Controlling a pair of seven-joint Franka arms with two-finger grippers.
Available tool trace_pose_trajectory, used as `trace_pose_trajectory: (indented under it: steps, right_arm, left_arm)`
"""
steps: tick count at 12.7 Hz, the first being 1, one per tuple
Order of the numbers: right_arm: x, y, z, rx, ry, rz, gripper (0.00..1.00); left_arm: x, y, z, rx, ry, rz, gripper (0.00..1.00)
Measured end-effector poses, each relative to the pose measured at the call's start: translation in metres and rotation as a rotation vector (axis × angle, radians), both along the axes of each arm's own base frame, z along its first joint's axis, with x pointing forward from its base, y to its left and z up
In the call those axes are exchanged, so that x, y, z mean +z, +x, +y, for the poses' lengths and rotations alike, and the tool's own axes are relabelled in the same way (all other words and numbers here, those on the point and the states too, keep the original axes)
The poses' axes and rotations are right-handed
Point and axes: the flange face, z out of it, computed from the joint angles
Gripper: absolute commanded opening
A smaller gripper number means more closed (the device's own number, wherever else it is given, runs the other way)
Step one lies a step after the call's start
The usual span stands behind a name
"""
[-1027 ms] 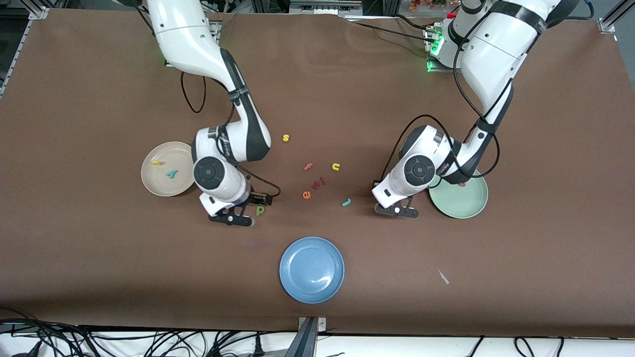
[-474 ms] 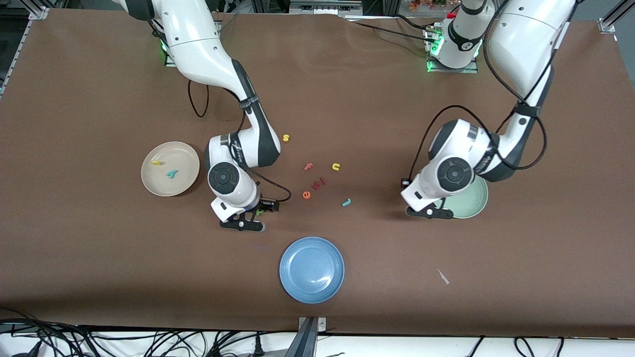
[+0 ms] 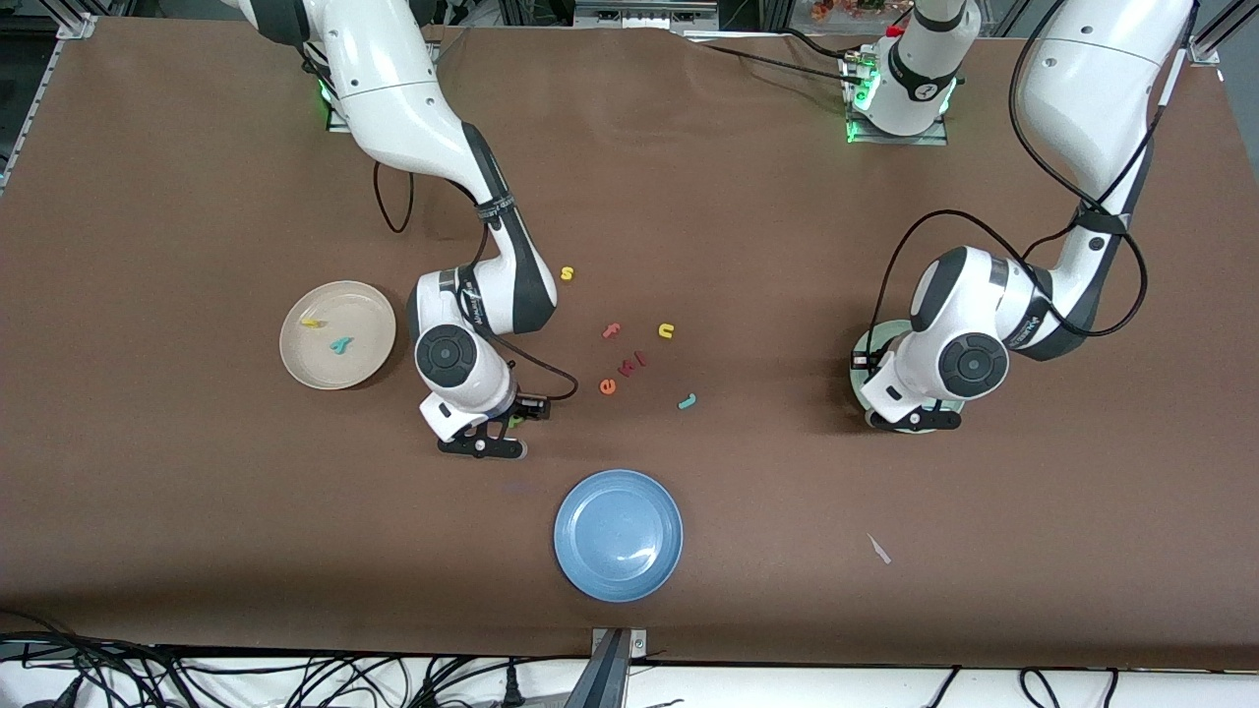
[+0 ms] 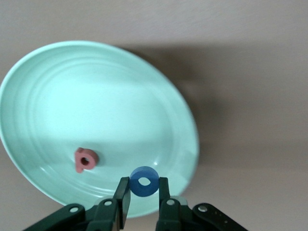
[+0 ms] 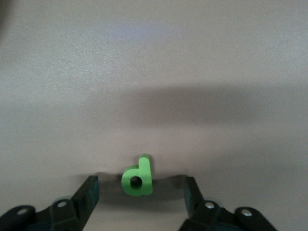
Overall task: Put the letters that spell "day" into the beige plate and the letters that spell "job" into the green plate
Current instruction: 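Place the green d on the beige plate while the left gripper reaches the l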
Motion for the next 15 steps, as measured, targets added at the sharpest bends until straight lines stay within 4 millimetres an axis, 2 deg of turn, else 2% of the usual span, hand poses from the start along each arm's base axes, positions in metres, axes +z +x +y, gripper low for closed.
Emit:
trace_pose_trajectory:
  steps: [2, 4, 5, 6, 7, 10, 12, 13, 15]
  right_arm:
    - [0.001, 0.001, 0.0, 0.006, 0.001, -0.002, 0.41]
    - [0.002, 0.001, -0.001, 0.014, 0.0, -0.004, 0.27]
    - [0.002, 0.002, -0.002, 0.014, -0.001, -0.005, 0.24]
    - [0.002, 0.002, -0.002, 0.015, -0.001, -0.005, 0.23]
    - [0.002, 0.002, -0.002, 0.016, -0.001, -0.005, 0.21]
    - [0.006, 0.004, -0.002, 0.017, -0.001, 0.004, 0.13]
    - [0.022, 0.006, -0.009, 0.014, -0.016, 0.062, 0.09]
    - [0.037, 0.006, -0.021, 0.004, -0.023, 0.098, 0.09]
    - [0.067, 0.002, -0.058, -0.015, -0.019, 0.147, 0.09]
  left_arm:
    - [-0.022, -0.013, 0.01, -0.002, -0.006, -0.021, 0.04]
    - [-0.04, -0.026, 0.017, 0.005, -0.017, -0.024, 0.13]
    - [-0.041, -0.028, 0.018, 0.006, -0.019, -0.027, 0.34]
    - [-0.039, -0.029, 0.018, 0.006, -0.018, -0.029, 0.75]
    - [-0.037, -0.029, 0.018, 0.005, -0.017, -0.031, 1.0]
    - [-0.029, -0.028, 0.018, 0.004, -0.015, -0.043, 1.0]
    - [-0.014, -0.026, 0.017, 0.002, -0.008, -0.051, 1.0]
    - [-0.001, -0.023, 0.014, -0.009, -0.008, -0.061, 1.0]
    - [0.033, -0.014, -0.006, -0.077, -0.03, -0.1, 1.0]
